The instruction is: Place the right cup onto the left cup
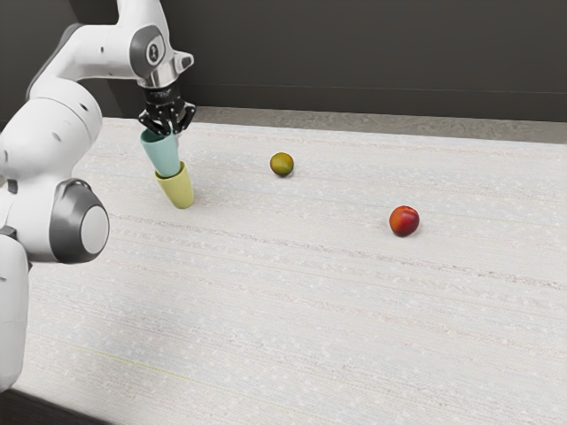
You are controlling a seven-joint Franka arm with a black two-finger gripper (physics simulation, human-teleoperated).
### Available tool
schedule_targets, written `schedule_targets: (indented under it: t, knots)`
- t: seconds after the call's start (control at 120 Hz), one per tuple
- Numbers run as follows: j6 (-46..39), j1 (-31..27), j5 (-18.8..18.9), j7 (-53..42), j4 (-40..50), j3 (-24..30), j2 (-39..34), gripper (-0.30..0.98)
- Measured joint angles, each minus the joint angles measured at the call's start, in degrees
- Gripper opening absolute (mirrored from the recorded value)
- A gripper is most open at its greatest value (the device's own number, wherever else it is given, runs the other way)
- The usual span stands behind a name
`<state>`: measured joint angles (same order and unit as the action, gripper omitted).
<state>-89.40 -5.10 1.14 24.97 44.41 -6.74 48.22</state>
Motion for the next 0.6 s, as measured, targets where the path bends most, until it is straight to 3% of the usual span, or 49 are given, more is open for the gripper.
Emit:
schedule_targets:
  t: [0.375,0.6]
  knots:
    - [0.0,0.0,-1.2,-0.8,0.1,-0.2,0.5,-0.10]
    - [0.0,0.0,-1.7,-1.1,0.2,-0.4,0.5,0.36]
